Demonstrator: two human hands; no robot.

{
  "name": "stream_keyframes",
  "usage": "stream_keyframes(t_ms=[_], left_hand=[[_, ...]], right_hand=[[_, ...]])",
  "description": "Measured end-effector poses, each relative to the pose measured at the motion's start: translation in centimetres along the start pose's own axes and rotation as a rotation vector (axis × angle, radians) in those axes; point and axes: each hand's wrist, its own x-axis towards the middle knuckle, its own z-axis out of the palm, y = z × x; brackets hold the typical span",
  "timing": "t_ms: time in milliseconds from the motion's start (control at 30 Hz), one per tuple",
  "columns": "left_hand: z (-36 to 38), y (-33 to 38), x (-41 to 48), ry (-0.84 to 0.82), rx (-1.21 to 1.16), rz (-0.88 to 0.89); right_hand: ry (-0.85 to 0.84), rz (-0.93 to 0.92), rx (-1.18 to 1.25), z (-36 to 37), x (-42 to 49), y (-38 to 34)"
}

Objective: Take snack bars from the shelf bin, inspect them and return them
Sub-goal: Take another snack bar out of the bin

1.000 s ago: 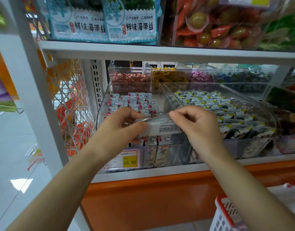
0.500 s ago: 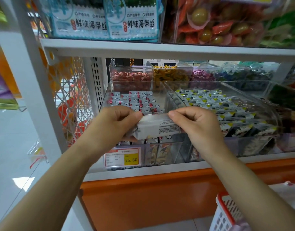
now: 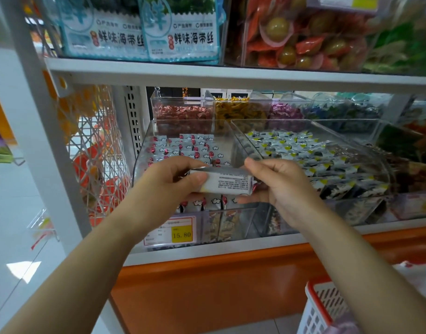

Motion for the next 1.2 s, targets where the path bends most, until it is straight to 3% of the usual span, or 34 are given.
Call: stream_keyframes(t_ms=[100,200,333,433,567,733,1200], left_hand=[[0.1,-0.5,0.7,0.128,-0.063,-0.036],[0.3,-0.6,1.1,0.224,-0.144,-0.057],[0.2,-0.5,1.7,0.328,-0.133,-0.055],[-0.4,-0.7,2.7,0.403,0.126,-0.002],[-0.6,-1.5,5.4,0.272,0.603,0.073],[-0.4,-3.0,11.7,0.009,0.946,-0.133],[-2.0,-7.3,16.9,-0.085,1.092,-0.273]], right_hand=[[-0.051,-0.054,0.031,0.5,-0.3,0.1],[-0.109,-0.142,-0.117,1.5,-0.5,0.3],[0.053,-0.204,-0.161,2.4,0.9,-0.4],[0.196,-0.215,-0.147,2.2,3.1,-1.3],[0.274,-0.210,-0.215,2.2,6.6,-1.5],[0.285,-0.209,-0.269,2.8,10.5,-1.4],[0.257,-0.213,-0.358,3.3,14.0,-1.0]])
